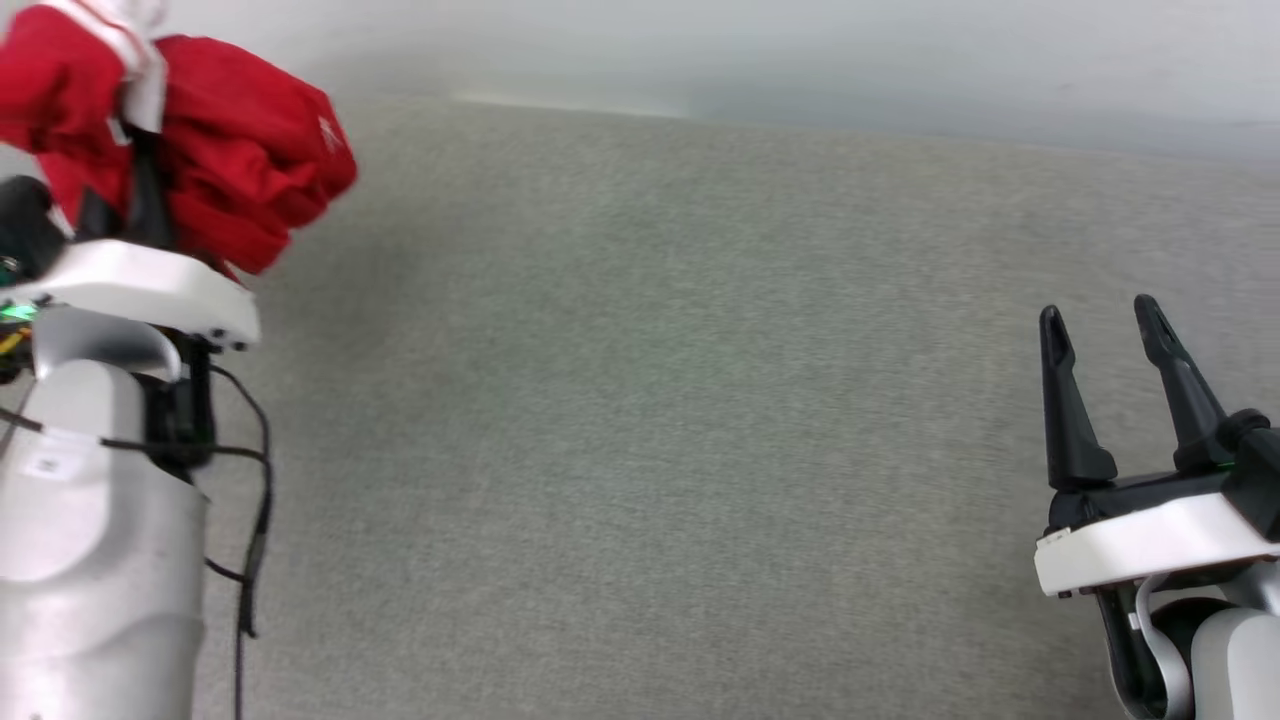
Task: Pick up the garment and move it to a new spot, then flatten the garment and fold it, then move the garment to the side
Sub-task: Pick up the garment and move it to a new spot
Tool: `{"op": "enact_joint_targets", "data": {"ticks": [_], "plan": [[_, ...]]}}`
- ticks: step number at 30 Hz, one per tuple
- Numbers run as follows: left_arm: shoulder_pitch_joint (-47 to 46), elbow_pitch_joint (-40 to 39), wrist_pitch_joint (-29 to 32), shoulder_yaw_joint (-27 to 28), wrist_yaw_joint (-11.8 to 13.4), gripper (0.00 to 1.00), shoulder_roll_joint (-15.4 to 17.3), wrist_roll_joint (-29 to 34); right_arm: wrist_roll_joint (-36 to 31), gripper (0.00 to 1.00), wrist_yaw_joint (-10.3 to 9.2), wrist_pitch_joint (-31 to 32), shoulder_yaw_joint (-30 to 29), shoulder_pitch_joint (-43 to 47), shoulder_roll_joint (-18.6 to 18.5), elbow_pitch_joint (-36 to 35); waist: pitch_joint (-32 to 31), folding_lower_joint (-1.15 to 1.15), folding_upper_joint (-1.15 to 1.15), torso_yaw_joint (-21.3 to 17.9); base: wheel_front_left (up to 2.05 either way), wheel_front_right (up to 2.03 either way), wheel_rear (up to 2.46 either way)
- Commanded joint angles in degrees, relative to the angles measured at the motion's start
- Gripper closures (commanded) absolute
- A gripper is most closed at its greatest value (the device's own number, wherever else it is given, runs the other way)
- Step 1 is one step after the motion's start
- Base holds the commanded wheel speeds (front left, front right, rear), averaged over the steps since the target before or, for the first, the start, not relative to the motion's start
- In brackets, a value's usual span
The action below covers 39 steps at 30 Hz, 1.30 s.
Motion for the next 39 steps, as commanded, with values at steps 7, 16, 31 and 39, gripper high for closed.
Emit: {"op": "enact_joint_targets", "data": {"ticks": [7, 16, 31, 39], "plan": [[7.91, -10.49, 0.01, -4.19, 0.17, 1.00, -4.84, 0.73, 1.44, 0.00, -0.02, -0.55, -0.17, 2.71, 0.52, 1.21, -5.03, 0.00, 0.00, -7.92, 0.00, 0.00, 0.00], [15.74, -18.74, 3.85, -11.66, -2.28, 1.00, -9.53, 0.69, 3.24, 0.00, -0.02, -0.51, 0.23, 4.88, 0.51, 2.02, -7.67, 0.00, 0.00, -14.51, 0.00, 0.00, 0.00], [17.74, -13.53, 8.03, -28.74, -5.91, 1.00, -13.91, 5.32, 4.23, 0.00, -0.02, -0.43, 1.22, 3.12, 0.52, 0.92, -1.98, 0.00, 0.00, -19.43, 0.00, 0.00, 0.00], [17.34, -5.65, 8.48, -30.96, -6.61, 0.98, -12.55, 5.07, 4.54, 0.00, -0.02, -1.50, 1.35, 1.47, 0.52, 2.73, 0.33, 0.00, 0.00, -19.04, 0.00, 0.00, 0.00]]}}
